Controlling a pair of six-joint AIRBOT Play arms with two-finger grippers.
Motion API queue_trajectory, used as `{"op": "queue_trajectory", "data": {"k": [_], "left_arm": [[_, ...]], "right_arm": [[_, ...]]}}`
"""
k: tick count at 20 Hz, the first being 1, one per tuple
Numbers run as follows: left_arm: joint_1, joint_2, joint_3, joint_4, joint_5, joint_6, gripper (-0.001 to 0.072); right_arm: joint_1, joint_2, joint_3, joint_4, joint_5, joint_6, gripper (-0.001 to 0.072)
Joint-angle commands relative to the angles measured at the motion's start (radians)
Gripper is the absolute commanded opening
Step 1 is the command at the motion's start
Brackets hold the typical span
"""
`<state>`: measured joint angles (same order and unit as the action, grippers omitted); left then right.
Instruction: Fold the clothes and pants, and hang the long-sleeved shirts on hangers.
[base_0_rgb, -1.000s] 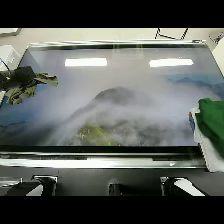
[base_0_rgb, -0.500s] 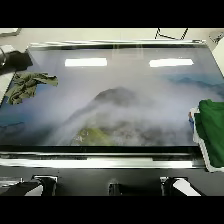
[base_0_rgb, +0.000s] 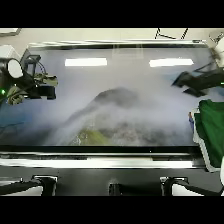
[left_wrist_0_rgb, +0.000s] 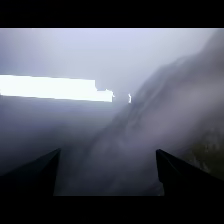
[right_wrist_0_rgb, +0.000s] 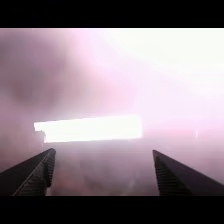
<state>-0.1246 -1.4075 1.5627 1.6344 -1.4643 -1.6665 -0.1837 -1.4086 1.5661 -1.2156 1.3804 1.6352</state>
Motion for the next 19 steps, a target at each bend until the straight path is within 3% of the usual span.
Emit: {"op": "queue_trajectory", "data": {"k": [1, 19], "left_arm": [[-0.016, 0.13, -0.204, -0.06, 0.215, -0.047, 0.067], [-0.012, 0.16, -0.238, -0.061, 0.201, -0.047, 0.067]], "right_arm": [[0.134, -0.055, 0.004, -0.069, 0.109, 0.021, 0.0679], [0.146, -0.054, 0.004, -0.072, 0.11, 0.021, 0.068]]}}
